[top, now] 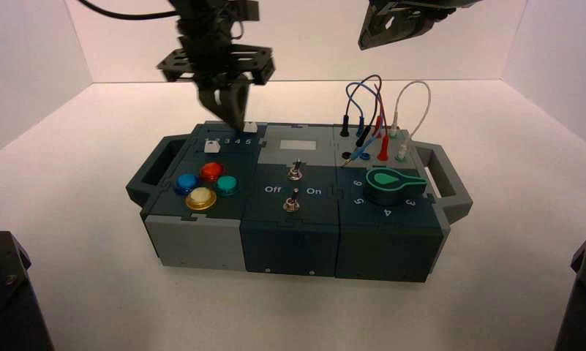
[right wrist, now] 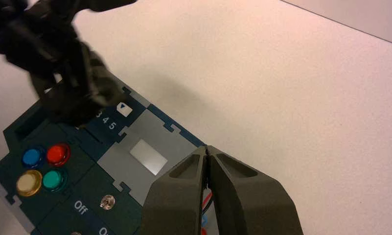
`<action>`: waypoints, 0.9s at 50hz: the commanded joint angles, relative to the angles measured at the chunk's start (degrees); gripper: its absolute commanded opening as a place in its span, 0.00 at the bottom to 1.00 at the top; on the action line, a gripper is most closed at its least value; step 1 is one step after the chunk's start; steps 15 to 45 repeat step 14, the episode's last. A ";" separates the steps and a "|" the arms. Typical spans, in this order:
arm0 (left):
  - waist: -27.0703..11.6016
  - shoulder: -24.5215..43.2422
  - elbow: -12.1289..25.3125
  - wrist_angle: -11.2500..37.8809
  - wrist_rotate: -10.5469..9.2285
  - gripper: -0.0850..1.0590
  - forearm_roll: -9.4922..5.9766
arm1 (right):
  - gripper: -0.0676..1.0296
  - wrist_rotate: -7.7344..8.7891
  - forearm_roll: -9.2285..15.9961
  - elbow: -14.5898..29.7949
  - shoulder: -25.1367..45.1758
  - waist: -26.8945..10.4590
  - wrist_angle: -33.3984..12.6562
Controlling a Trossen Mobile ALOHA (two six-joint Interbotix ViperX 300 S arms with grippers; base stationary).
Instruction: Move the top slider to position 5.
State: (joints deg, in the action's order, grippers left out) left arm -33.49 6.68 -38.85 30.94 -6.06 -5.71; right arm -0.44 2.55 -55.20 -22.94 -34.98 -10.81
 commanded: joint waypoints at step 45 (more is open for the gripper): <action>1.93 -8.09 -3.52 0.79 -0.26 0.05 0.62 | 0.04 -0.09 0.35 0.70 -0.70 -0.35 0.26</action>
